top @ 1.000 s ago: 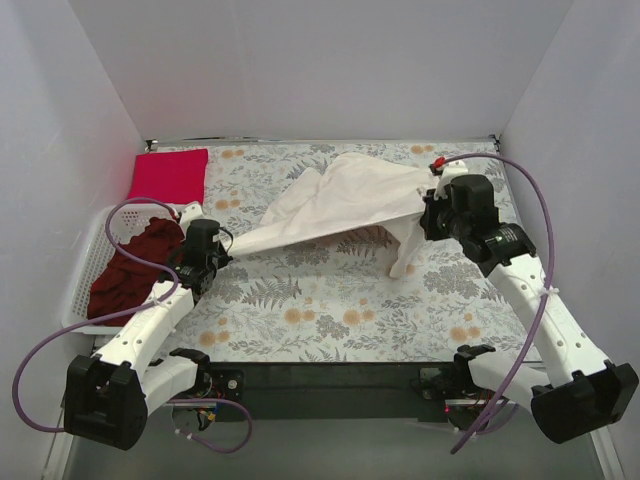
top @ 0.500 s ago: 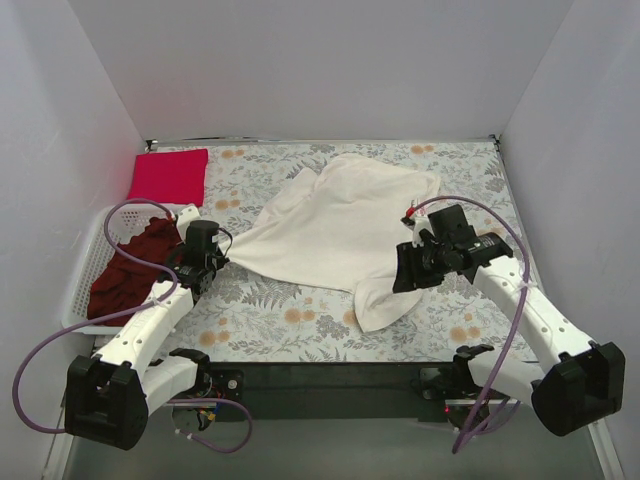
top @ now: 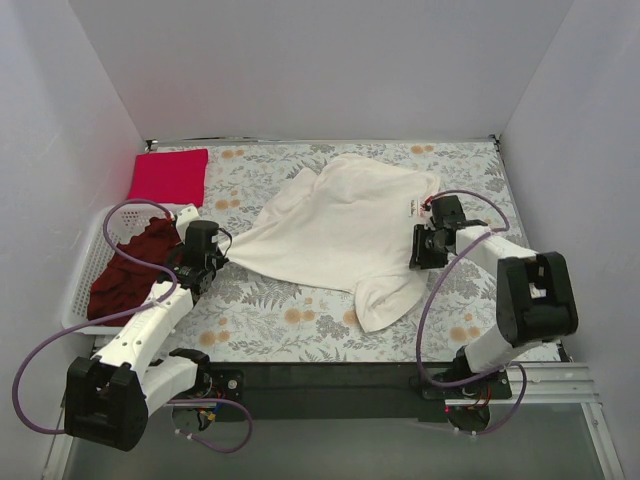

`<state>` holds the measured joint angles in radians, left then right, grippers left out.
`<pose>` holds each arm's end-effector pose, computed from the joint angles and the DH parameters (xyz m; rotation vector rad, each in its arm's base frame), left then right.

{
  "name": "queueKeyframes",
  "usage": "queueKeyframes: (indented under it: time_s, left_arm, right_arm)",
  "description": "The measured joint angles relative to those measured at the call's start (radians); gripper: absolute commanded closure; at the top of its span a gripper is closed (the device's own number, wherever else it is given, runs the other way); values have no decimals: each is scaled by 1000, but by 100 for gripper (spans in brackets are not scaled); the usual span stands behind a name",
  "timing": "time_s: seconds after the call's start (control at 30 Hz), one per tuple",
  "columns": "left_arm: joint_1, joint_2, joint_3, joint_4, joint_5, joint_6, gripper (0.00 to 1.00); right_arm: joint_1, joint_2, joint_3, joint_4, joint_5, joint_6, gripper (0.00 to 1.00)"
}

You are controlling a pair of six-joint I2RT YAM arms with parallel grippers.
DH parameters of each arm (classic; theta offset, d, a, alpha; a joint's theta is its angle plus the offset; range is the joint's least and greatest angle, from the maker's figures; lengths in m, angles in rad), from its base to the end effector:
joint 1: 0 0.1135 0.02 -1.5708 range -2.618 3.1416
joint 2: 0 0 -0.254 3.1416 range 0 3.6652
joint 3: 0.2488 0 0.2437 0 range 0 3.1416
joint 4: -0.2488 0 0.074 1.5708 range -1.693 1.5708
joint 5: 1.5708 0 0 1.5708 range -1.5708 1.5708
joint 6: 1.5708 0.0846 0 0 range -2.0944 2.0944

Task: Fold and stack the t-shirts
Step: Flatten the tshirt out

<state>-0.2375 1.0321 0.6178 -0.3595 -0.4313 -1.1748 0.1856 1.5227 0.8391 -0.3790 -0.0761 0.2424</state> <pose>0.2396 -0.0216 0.1860 -1.2069 1.9225 -0.2408 0.2994 0.0628 0.1262 0.0491 2.6500 0.2448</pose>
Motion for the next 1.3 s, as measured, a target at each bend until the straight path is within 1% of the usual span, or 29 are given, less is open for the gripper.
queueKeyframes:
  time_s: [0.07, 0.13, 0.2, 0.3, 0.37, 0.47, 0.53, 0.7, 0.8, 0.93, 1.3]
  left_arm:
    - [0, 0, 0, 0, 0, 0, 100]
    - [0, 0, 0, 0, 0, 0, 100]
    - [0, 0, 0, 0, 1, 0, 100]
    - [0, 0, 0, 0, 1, 0, 100]
    - [0, 0, 0, 0, 1, 0, 100]
    - [0, 0, 0, 1, 1, 0, 100]
    - [0, 0, 0, 1, 2, 0, 100]
    - [0, 0, 0, 1, 6, 0, 100]
    - [0, 0, 0, 1, 8, 0, 100]
    - [0, 0, 0, 1, 9, 0, 100]
    - [0, -4, 0, 1, 11, 0, 100]
  right_arm:
    - [-16, 89, 66, -5, 15, -1, 59]
    - [-30, 163, 145, 35, 48, -8, 59]
    - [-41, 258, 255, 51, 78, -16, 59]
    - [-52, 374, 415, 76, 116, -40, 56]
    - [-55, 414, 499, 84, 132, -57, 53]
    - [-57, 394, 537, 82, 148, -69, 50]
    - [-58, 340, 499, 85, 152, -69, 50]
    - [-67, 75, 254, 54, 103, -23, 50]
    - [-78, -18, 135, 37, 52, 14, 52]
    - [-93, -39, 19, 34, 3, 41, 54]
    - [-113, -35, -47, 77, -90, 58, 58]
